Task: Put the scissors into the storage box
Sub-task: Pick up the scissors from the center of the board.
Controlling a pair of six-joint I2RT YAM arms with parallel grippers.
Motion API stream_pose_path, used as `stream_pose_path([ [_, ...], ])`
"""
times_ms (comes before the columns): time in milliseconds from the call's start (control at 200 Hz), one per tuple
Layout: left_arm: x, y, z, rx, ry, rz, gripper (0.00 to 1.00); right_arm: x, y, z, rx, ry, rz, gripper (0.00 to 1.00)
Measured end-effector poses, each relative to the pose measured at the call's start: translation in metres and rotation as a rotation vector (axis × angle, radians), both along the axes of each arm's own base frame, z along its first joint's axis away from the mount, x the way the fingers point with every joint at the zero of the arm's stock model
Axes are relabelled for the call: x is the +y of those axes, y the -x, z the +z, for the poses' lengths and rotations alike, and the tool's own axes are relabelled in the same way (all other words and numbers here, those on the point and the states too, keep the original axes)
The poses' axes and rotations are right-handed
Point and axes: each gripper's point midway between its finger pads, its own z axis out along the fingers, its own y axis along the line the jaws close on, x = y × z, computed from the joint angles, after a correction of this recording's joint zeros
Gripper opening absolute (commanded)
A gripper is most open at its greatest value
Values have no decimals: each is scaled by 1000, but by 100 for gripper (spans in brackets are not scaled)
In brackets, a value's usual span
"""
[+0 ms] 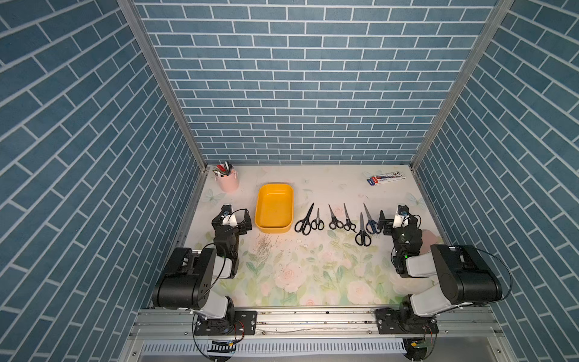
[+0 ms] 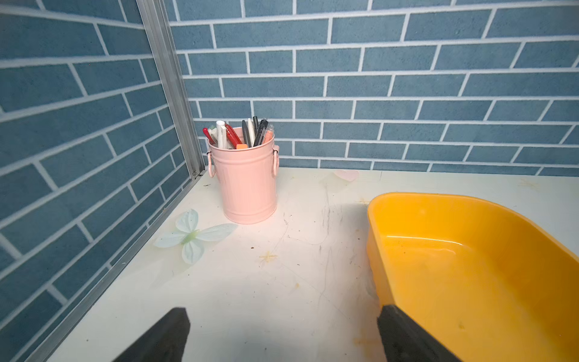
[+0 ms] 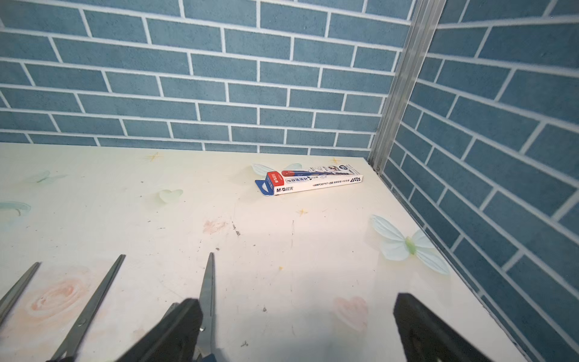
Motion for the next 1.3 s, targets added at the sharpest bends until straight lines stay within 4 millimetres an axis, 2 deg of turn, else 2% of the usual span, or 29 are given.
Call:
stream_pose_path([
  [670,0,0,0,0,0,-3,100,0,0,0,2,0,0,100],
  [750,-1,-5,-1,34,-4,0,95,2,-1,-2,24,4,-2,98],
  [785,-2,-9,5,44,-9,9,95,3,-3,-2,55,9,-10,97],
  [830,-8,-16,24,33,-12,6,96,9,-11,12,69,3,-3,93],
  [860,-16,-20,43,11,-5,-5,100,15,-18,27,66,-5,9,93],
  [920,-43,-24,91,-51,38,-59,100,36,-27,70,26,-31,52,93],
  [950,-60,-26,115,-77,70,-96,99,53,-27,93,4,-47,85,93],
  [995,-94,-28,153,-104,126,-175,99,82,-22,117,-13,-75,149,91],
  [1040,-133,-31,179,-92,173,-257,95,110,-14,127,5,-104,219,86],
  [1090,-178,-30,195,-50,211,-338,93,137,-5,122,63,-134,283,83],
  [1130,-212,-26,193,6,230,-399,92,153,1,106,142,-145,312,83],
  [1165,-239,-20,182,71,237,-446,92,166,7,85,221,-138,331,83],
  [1230,-277,-3,136,233,230,-513,87,181,20,38,390,-110,344,83],
  [1295,-288,11,86,388,204,-522,89,190,35,-4,553,-80,356,81],
])
